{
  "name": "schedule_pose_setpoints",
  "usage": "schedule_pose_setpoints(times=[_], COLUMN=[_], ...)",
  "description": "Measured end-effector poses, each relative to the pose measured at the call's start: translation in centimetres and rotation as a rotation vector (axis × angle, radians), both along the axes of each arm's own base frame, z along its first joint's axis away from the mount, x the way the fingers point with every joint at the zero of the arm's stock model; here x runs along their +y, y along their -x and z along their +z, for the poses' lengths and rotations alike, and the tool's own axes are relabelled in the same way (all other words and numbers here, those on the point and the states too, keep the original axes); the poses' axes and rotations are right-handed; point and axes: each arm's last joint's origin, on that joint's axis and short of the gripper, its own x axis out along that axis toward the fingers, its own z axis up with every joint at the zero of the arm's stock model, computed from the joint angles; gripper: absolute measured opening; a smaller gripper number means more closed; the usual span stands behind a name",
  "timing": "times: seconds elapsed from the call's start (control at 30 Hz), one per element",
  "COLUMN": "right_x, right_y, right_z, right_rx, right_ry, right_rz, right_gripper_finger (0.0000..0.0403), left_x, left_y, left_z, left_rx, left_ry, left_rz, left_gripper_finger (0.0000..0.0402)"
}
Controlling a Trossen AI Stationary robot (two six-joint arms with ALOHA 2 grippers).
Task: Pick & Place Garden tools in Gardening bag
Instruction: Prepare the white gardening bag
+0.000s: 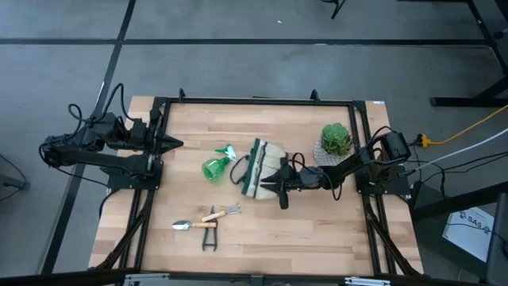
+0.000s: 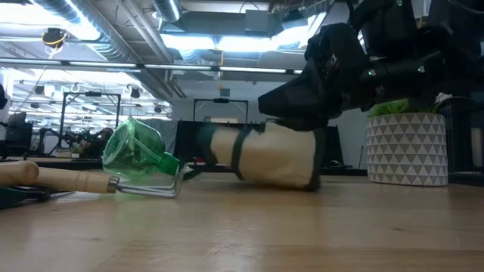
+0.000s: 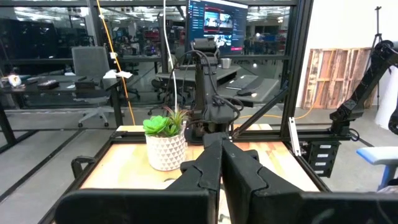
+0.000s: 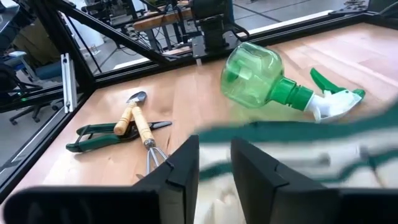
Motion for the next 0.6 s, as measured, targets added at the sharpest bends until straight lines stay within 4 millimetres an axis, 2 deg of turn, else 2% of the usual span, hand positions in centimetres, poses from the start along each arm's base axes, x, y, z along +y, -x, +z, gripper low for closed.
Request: schedule_pose_setpoints(times=[0.6], right_x=[0.57], right_y=[0.06], right_z=[0.05], right_rx=[0.001], right_ry=[-0.022], right_rz=[0.199], right_gripper_finger=[0.0097], left_x=[0.00], left_y=[-0.01], left_z=[0.00], left_rx=[0.000], left_ry=[0.000], left_rz=[0.000], left_gripper_finger=[0.0006])
